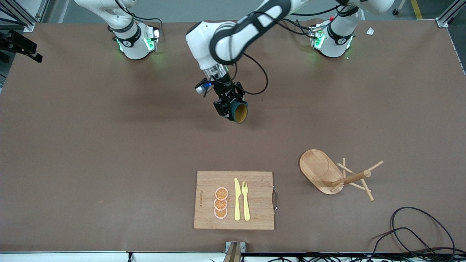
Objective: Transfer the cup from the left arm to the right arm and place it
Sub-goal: 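Carry the teal mug with the left gripper toward the table middle, then reach the right gripper toward the mug while the left gripper holds it, then grasp the mug with the right gripper while the left gripper releases, then carry the teal mug with the right gripper away from the stand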
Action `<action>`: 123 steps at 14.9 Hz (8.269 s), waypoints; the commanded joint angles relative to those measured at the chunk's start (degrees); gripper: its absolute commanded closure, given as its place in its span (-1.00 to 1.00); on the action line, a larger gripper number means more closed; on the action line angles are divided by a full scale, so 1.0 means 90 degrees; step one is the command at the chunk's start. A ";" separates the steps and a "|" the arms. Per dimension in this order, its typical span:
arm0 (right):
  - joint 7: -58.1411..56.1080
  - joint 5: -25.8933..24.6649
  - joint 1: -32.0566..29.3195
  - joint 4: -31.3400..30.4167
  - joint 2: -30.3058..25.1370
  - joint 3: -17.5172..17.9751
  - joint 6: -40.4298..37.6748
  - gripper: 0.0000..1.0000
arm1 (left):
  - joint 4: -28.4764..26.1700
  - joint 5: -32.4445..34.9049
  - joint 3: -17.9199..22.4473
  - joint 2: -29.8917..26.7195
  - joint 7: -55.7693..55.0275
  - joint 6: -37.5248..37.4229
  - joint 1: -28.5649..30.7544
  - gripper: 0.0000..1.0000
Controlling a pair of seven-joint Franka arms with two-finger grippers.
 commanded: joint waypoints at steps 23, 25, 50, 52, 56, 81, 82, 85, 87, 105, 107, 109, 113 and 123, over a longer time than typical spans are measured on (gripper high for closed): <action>0.0009 -0.0073 -0.0315 0.0145 0.0539 0.0033 0.0338 -1.00 | 0.1739 0.0932 0.2578 0.2721 -0.0288 -0.1029 -0.3222 0.01; -0.0021 -0.0043 -0.0422 0.0145 0.0550 0.0043 0.0358 -1.00 | 0.1769 0.0932 0.2578 0.2770 -0.0308 -0.1029 -0.3261 -0.14; 0.2185 0.0610 0.0339 -0.0646 0.1838 0.0092 0.1988 -1.00 | 0.2130 -0.0513 0.2520 0.2380 -0.1265 0.1099 -0.3056 -1.00; 0.2410 0.0650 0.0475 -0.0646 0.1965 0.0092 0.2105 -1.00 | 0.2130 -0.0707 0.2510 0.2244 -0.1265 0.1138 -0.2978 -1.00; 0.3374 0.0650 0.1050 -0.0733 0.2209 0.0092 0.2447 -1.00 | 0.2121 -0.1653 0.2539 0.1678 -0.1284 0.1207 -0.2735 -1.00; 0.5027 0.1773 0.4411 -0.4034 0.2161 0.0072 0.7438 -1.00 | 0.1876 -0.5532 0.2539 -0.1281 -0.1069 0.0710 0.2468 -1.00; 0.5067 0.1773 0.4528 -0.4054 0.2171 0.0072 0.7438 -1.00 | 0.1886 -0.5639 0.2539 -0.1408 -0.1079 0.0506 0.2713 -1.00; 0.5087 0.1724 0.4811 -0.4151 0.2200 0.0063 0.7438 -1.00 | 0.1886 -0.6175 0.2549 -0.1740 -0.1341 -0.0060 0.3328 -1.00; 0.5106 0.1714 0.4977 -0.4171 0.2278 0.0053 0.7448 -1.00 | 0.1886 -0.6683 0.2559 -0.1955 -0.1770 -0.0471 0.3758 -1.00; 0.4466 0.0885 0.5262 -0.4103 0.3001 0.0043 0.8180 0.99 | 0.1087 -0.6471 0.2618 -0.4035 -0.2856 -0.2193 0.4698 -1.00; 0.3247 0.0884 0.4912 -0.4054 0.2933 0.0043 0.8025 0.99 | 0.0842 -0.6382 0.2442 -0.4133 -0.2886 -0.1939 0.4707 -1.00; 0.2356 0.0875 0.4618 -0.4054 0.2913 0.0033 0.7848 0.99 | 0.0531 -0.6382 0.2442 -0.4250 -0.2915 -0.1627 0.4727 -1.00; 0.0200 0.0865 0.3731 -0.4093 0.2699 -0.0006 0.7644 0.99 | -0.0096 -0.6382 0.2422 -0.4641 -0.3507 -0.1361 0.4698 -1.00; -0.5858 -0.0401 0.0849 -0.4054 0.2512 0.0004 0.7252 0.99 | -0.0057 -0.6411 0.2383 -0.4574 -0.3745 -0.1371 0.4678 -1.00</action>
